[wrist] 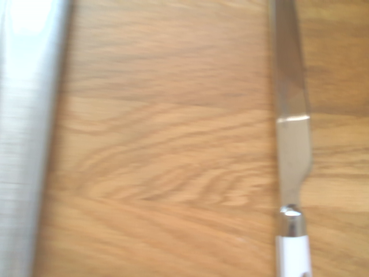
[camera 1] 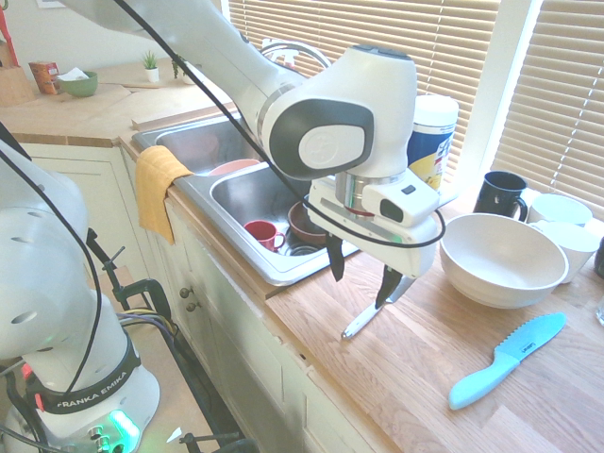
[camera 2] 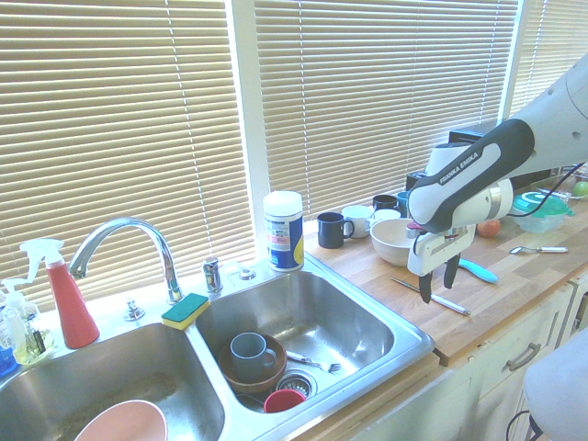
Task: Put the knife into the sink
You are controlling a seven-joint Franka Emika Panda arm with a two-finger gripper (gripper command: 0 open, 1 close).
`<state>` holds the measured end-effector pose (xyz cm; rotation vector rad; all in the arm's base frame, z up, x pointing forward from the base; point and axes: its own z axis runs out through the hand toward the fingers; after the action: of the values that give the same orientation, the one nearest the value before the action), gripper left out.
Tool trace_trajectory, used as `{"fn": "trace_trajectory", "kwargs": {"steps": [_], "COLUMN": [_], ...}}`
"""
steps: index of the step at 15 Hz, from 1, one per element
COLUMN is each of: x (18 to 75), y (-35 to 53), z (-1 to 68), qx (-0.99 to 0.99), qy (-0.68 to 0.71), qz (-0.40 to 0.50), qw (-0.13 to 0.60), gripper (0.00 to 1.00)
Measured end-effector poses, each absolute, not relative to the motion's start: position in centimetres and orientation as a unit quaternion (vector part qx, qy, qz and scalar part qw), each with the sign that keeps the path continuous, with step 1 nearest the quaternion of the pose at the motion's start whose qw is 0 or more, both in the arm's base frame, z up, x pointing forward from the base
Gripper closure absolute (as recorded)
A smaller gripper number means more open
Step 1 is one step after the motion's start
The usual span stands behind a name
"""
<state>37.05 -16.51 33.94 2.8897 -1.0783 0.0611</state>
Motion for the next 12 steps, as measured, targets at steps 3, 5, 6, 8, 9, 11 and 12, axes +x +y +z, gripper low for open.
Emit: {"fn": "trace_trajectory", "kwargs": {"steps": [3,5,6,8,9,11,12], "x": [37.1,37.1,37.1,37.1,37.0,37.0,36.9], "y": [-17.5,-17.8,-17.9,-18.0,-18.1,-18.3,-18.3], "z": [32.4,31.7,31.5,31.3,31.3,31.3,31.3], "qx": [0.935,0.934,0.934,0.933,0.933,0.932,0.931], "qy": [-0.353,-0.354,-0.355,-0.358,-0.359,-0.361,-0.362], "qz": [0.017,0.015,0.014,0.015,0.015,0.015,0.015], "qw": [0.034,0.034,0.034,0.033,0.033,0.033,0.032], "gripper": [0.00,0.00,1.00,1.00,1.00,1.00,1.00]}}
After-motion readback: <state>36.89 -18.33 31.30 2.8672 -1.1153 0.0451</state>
